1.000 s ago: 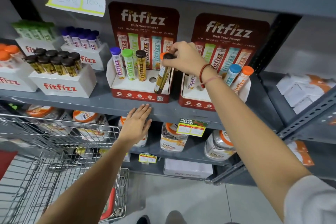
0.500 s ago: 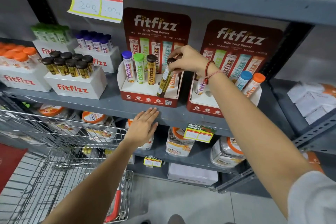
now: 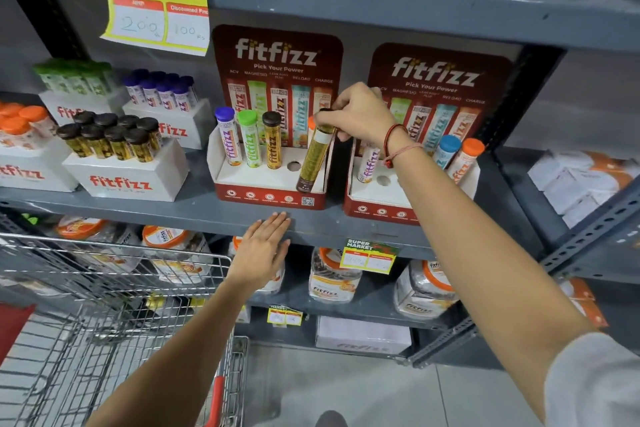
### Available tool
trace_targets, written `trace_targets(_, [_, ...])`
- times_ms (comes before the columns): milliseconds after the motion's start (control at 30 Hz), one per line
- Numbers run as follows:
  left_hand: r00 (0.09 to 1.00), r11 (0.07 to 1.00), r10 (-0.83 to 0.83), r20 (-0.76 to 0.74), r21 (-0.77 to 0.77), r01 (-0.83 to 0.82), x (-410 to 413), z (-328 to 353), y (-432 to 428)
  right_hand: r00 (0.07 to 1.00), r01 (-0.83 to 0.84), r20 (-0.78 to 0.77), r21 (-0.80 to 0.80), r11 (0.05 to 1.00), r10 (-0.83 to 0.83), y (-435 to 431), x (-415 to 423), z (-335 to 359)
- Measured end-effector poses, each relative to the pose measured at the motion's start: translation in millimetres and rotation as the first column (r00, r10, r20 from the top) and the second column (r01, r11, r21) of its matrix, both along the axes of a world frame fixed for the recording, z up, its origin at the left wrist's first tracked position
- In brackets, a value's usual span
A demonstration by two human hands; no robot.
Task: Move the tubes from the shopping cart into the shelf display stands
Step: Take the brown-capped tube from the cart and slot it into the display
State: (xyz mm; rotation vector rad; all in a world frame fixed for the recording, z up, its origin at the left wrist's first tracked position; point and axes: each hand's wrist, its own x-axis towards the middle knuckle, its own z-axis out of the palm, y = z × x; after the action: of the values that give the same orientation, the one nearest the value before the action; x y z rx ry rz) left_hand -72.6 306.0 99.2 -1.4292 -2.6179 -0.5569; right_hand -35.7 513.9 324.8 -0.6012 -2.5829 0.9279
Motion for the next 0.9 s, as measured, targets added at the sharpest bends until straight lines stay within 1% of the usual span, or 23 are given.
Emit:
trace_targets(67, [1.000,1.000,0.018,-0.011,0.004,-0.018,1,-1,1,1.000,0.016,-0.004,0.029,0.999,-0.015,1,10,5])
trace_targets(200, [0.998,0.998,0.057,-0.013,0.030,-0.057,4,-3,5,0.995,0.068,-0.083,0.117,0.991,-0.058,15,25,9])
trace_targets(300, [0.997,0.996,0.072,-0.012,0.052,-0.072,10,-3,12,0.992,0.111,-0.078,0.171,0.979,-0.099,29,37,14])
trace_targets(433, [1.000,0.995,-0.008,-0.021,0.099,0.010,25,3,32,0.990,0.139,-0.044,0.173,0.975,-0.134,43,60,22])
trace_targets(533, [0.996,0.990,-0.081,-0.021,0.111,0.083,40,11,52,0.985,0.175,-0.038,0.206,0.963,-0.170,57,73,22])
trace_targets(667, [0.987,0.984,-0.161,-0.014,0.071,0.161,54,14,72,0.971,0.237,-0.038,0.198,0.951,-0.234,67,88,23])
trace_targets(733, [0.983,0.981,-0.186,0.000,0.047,0.186,59,12,77,0.973,0.228,-0.027,0.200,0.953,-0.228,67,93,26])
trace_targets(833, [0.982,0.982,-0.191,0.006,0.000,0.191,61,9,79,0.973,0.223,-0.007,0.253,0.941,-0.229,70,98,30])
trace_targets(900, [0.981,0.981,-0.192,0.003,-0.018,0.192,60,7,77,0.978,0.202,0.001,0.226,0.953,-0.207,72,103,31])
